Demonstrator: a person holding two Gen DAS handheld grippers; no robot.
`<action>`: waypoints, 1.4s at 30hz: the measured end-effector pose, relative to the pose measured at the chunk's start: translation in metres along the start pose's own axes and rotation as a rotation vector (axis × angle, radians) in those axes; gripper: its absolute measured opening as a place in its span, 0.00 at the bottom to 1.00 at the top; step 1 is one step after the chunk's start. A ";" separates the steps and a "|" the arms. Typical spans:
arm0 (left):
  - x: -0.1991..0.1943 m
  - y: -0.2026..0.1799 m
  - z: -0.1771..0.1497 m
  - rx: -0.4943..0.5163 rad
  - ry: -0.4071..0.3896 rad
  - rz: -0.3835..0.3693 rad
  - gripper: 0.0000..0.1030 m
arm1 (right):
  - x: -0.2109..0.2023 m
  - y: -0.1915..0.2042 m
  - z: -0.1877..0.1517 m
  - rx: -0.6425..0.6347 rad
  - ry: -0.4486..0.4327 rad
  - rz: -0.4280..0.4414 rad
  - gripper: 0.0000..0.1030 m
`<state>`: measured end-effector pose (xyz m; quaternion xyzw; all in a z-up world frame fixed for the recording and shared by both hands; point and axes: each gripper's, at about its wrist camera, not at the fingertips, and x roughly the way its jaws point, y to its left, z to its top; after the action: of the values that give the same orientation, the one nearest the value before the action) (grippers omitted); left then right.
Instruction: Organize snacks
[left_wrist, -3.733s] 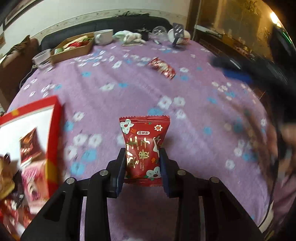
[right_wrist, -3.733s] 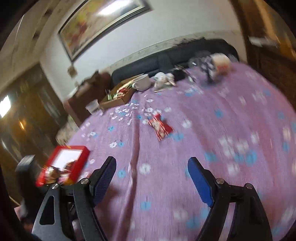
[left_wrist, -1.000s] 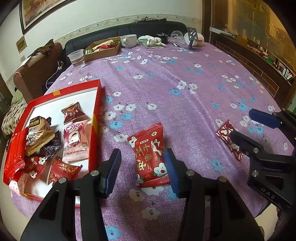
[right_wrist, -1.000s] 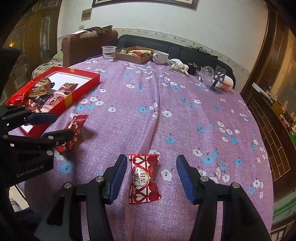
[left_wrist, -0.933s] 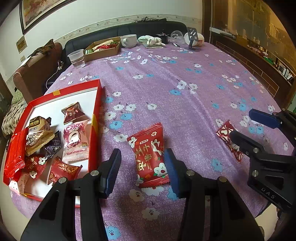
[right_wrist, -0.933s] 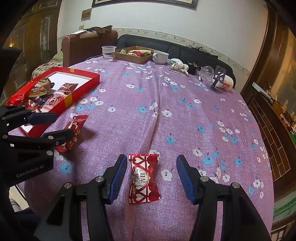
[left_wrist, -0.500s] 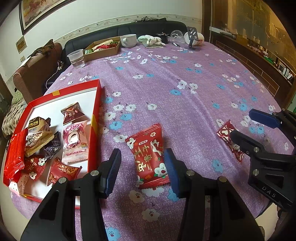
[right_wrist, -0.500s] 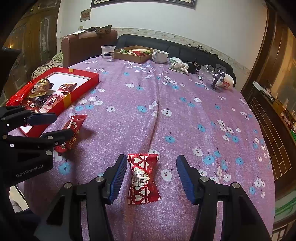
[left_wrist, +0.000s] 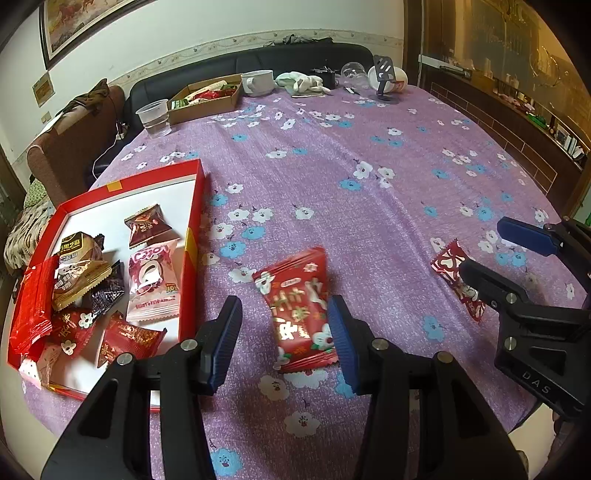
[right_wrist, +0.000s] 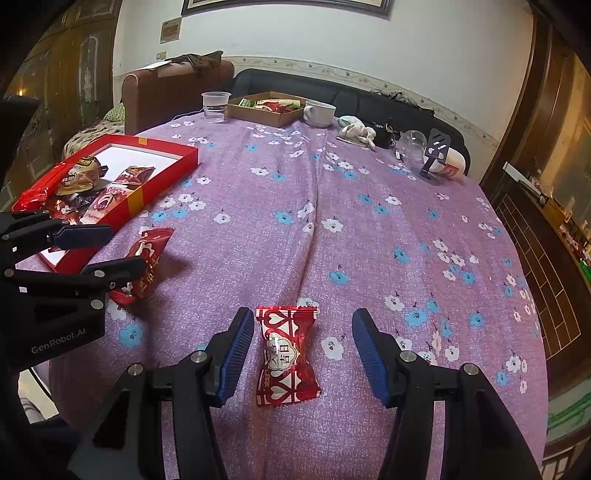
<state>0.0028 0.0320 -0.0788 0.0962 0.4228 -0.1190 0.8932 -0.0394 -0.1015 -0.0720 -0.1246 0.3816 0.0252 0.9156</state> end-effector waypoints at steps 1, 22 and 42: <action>-0.001 0.000 0.000 -0.001 -0.001 0.001 0.45 | -0.001 0.000 0.000 0.000 -0.001 0.000 0.55; -0.015 -0.003 -0.002 0.006 -0.035 0.017 0.45 | -0.012 0.000 0.000 0.010 -0.014 -0.005 0.56; -0.009 0.010 -0.002 -0.002 -0.034 0.044 0.45 | -0.010 -0.004 -0.004 0.013 -0.005 0.009 0.59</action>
<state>-0.0013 0.0431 -0.0720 0.1026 0.4053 -0.1008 0.9028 -0.0486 -0.1056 -0.0672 -0.1169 0.3799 0.0270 0.9172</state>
